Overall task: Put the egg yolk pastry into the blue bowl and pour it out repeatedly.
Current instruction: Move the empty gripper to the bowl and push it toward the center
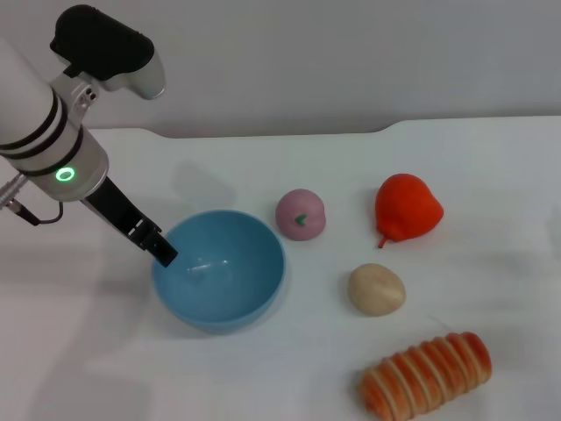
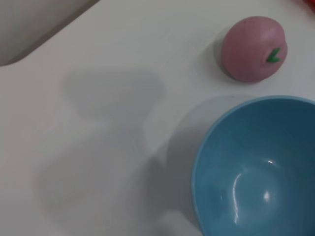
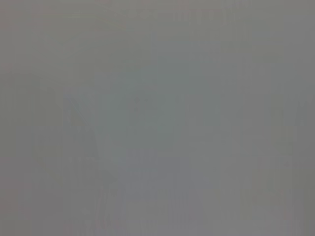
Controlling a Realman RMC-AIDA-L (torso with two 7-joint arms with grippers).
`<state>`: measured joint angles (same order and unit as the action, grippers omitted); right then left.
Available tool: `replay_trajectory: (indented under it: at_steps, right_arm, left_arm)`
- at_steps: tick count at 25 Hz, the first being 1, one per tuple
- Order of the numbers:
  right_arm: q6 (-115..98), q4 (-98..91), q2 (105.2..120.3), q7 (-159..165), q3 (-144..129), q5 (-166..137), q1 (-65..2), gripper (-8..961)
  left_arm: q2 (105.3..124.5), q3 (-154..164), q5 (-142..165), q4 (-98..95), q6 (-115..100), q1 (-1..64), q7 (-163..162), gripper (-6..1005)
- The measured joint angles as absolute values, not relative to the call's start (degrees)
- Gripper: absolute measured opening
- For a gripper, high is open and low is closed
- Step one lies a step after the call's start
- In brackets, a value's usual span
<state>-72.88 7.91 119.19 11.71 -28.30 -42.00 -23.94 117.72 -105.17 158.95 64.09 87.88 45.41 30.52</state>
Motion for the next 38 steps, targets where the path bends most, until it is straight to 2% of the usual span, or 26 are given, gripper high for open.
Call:
replay_trajectory:
  at_steps: [38]
  right_arm:
    - [-73.29,7.99,119.27,11.70,-28.30,-42.05,-23.46,643]
  left_arm:
    - [118.33,-100.83,153.32,51.02,73.78,47.26,29.93,847]
